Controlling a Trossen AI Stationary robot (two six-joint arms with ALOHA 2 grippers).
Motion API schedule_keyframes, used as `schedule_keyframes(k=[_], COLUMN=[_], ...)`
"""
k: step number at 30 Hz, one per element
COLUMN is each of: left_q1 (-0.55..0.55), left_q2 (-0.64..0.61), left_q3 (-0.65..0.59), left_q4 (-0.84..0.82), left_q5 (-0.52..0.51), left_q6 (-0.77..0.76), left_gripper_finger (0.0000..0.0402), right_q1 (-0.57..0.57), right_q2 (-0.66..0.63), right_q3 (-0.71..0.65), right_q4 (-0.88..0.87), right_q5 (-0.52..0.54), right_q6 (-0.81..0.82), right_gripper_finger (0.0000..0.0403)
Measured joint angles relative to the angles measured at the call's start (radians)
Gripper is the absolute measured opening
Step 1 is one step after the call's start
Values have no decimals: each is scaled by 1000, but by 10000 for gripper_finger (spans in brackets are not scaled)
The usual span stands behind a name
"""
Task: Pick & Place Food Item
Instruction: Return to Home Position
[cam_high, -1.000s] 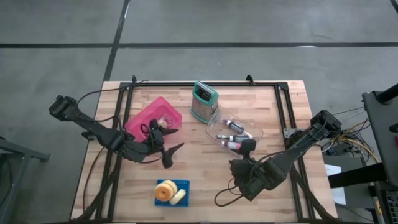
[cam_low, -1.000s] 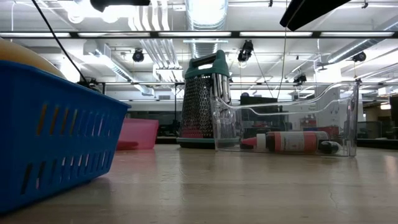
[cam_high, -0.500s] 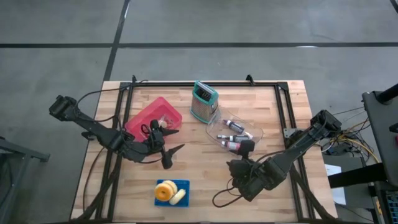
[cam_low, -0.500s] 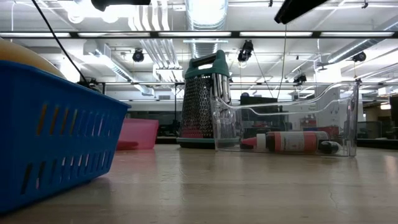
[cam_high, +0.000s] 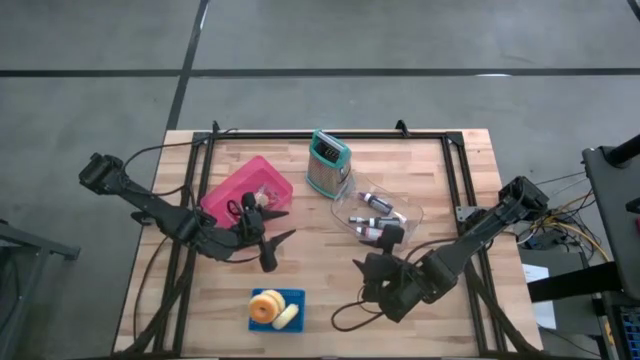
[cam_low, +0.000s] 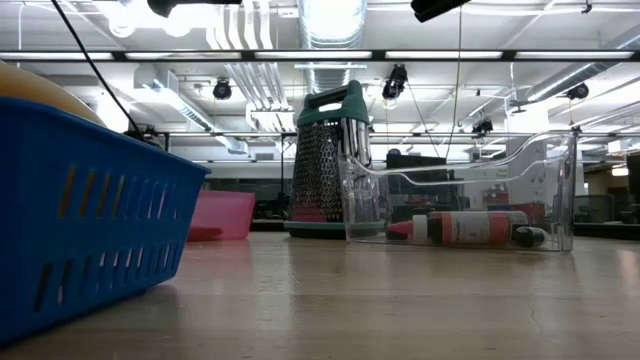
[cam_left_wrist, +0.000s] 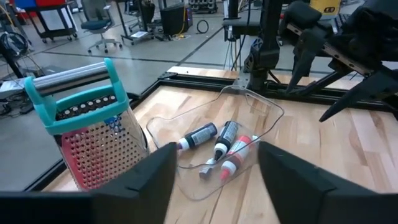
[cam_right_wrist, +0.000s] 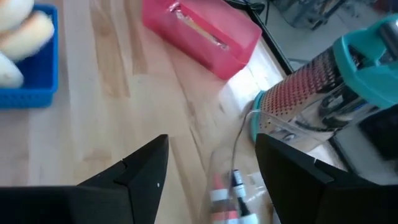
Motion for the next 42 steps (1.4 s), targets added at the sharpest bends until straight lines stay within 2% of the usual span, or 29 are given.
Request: schedule_keyframes(k=[3, 5, 8, 10, 13, 17, 20, 23, 25, 32, 42], left_q1=[0, 0, 0, -1, 2, 7, 8, 8, 8, -14, -85], left_q2=[0, 3, 15, 29, 55, 99, 128, 145, 145, 71, -143], left_q3=[0, 0, 0, 0, 0, -1, -1, -1, -1, -2, -17], left_q4=[18, 49, 98, 127, 150, 229, 293, 299, 296, 144, -71], left_q5=[33, 96, 199, 239, 235, 155, 166, 190, 164, 21, 6], left_q6=[-3, 4, 63, 93, 126, 199, 322, 405, 407, 353, 183], left_gripper_finger=[174, 125, 46, 13, 10, 4, 6, 3, 3, 2, 2], right_q1=[-3, -4, -4, -4, -8, -22, -23, -25, -28, -13, 112], right_q2=[0, -1, -1, -1, -1, -1, -1, -1, -1, -12, -204], right_q3=[0, -3, -30, -49, -75, -110, -126, -145, -159, -185, -242], right_q4=[25, 48, 80, 102, 135, 202, 214, 215, 212, 211, 198], right_q5=[-2, -2, -2, 2, 59, 184, 260, 263, 260, 257, 229], right_q6=[80, 109, 97, 79, 50, 3, -9, -19, -34, -71, -48], right_gripper_finger=[231, 226, 218, 211, 195, 156, 110, 52, 20, 8, 8])
